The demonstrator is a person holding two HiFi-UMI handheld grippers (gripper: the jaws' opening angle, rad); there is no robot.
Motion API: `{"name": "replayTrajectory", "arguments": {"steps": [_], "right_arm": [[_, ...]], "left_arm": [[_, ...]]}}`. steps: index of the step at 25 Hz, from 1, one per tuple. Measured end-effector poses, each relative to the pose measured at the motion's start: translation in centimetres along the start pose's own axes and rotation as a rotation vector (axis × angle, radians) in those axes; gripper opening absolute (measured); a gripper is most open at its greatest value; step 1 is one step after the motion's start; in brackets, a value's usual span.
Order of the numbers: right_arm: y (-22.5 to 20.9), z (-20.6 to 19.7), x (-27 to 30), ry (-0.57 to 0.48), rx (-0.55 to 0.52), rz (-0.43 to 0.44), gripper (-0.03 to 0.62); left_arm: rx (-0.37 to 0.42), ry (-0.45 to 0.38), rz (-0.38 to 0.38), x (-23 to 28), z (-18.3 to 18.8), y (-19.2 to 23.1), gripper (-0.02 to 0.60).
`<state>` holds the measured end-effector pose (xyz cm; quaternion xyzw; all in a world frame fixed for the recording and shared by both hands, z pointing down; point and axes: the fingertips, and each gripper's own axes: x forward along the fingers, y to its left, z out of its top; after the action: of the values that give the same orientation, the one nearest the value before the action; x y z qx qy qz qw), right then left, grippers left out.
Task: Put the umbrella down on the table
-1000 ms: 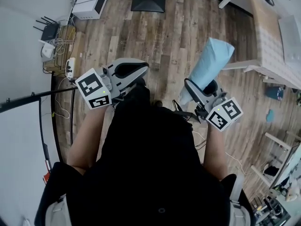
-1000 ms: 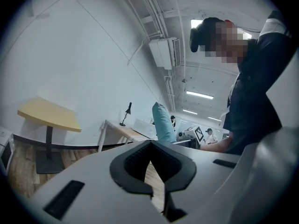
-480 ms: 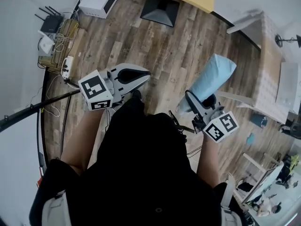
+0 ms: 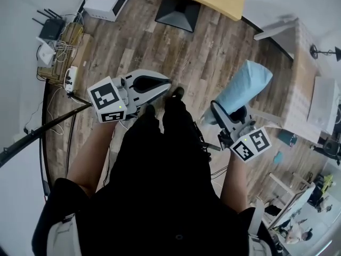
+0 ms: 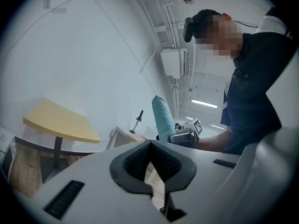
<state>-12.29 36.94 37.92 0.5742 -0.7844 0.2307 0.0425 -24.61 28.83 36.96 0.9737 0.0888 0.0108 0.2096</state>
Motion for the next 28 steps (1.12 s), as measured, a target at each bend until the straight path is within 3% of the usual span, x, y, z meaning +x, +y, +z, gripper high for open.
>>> {"name": "replayTrajectory", "arguments": {"steps": [7, 12, 21, 28], "right_arm": [[-4.5, 1.4, 2.1, -0.02, 0.02, 0.06, 0.278], [-10.2, 3.3, 4.7, 0.009, -0.032, 0.079, 0.278], [-20.3, 8.1, 6.9, 0.021, -0.079, 0.147, 0.278], [-25.9, 11.2, 8.6, 0.002, -0.07, 0.184, 0.278]], "left_arm": [[0.014, 0.024, 0.04, 3.2, 1.3, 3.4, 0.005], [0.012, 0.05, 0.078, 7.3, 2.7, 7.8, 0.005], [0.057, 0.074, 0.145, 15.9, 8.0, 14.7, 0.006], [0.08, 0.052, 0.211, 18.7, 11.3, 18.2, 0.005]]}}
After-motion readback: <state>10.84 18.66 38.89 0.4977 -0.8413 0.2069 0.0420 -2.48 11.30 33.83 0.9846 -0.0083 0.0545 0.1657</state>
